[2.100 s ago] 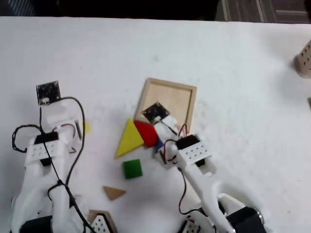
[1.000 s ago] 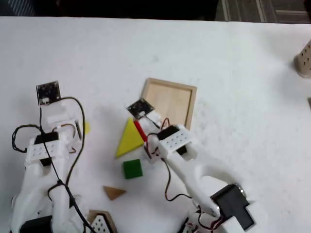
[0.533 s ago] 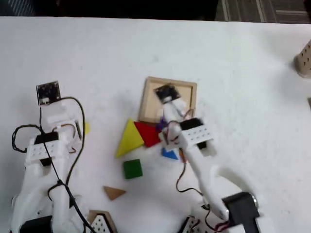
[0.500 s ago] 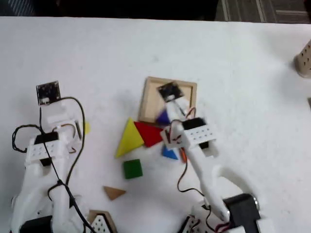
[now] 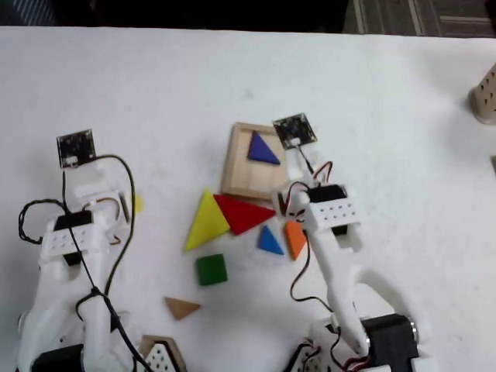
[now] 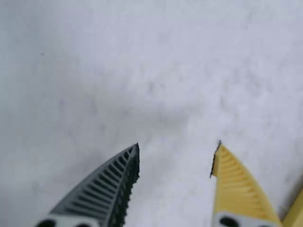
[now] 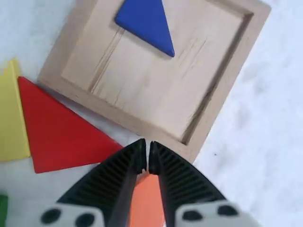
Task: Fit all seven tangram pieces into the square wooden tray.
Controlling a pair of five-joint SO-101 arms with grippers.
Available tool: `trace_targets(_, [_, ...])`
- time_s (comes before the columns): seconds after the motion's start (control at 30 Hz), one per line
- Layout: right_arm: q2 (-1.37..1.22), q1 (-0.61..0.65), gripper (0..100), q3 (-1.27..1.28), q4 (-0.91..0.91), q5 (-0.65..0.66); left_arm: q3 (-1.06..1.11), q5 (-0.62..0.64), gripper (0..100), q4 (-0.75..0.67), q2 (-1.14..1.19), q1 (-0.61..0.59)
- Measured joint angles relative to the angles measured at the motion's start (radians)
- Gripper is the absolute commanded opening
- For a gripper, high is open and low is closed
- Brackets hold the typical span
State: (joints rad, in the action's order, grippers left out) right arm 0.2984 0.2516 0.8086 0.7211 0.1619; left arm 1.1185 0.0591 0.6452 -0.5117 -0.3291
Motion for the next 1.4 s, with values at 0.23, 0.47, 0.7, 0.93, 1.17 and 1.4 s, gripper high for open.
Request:
trace_targets(0.23, [-0.1, -0.032, 5.3, -0.166, 0.0, 0.0, 0.0, 0.0, 27, 0.0, 0.0, 0.0])
trace_targets(0.47, [-0.411, -0.006, 2.1, -0.362, 0.014, 0.0, 0.0, 0.0, 27, 0.0, 0.0, 0.0])
trace_targets(0.7, [-0.568, 0.026, 2.1, -0.508, 0.025, 0.0, 0.0, 0.0, 27, 0.0, 0.0, 0.0])
trace_targets(0.93, [-0.64, -0.011, 2.1, -0.635, 0.1, 0.0, 0.0, 0.0, 27, 0.0, 0.0, 0.0])
trace_targets(1.17, [-0.74, -0.035, 1.8, -0.75, 0.11, 0.0, 0.0, 0.0, 27, 0.0, 0.0, 0.0])
trace_targets(1.4, [-0.842, -0.044, 1.7, -0.934, 0.224, 0.0, 0.0, 0.0, 27, 0.0, 0.0, 0.0])
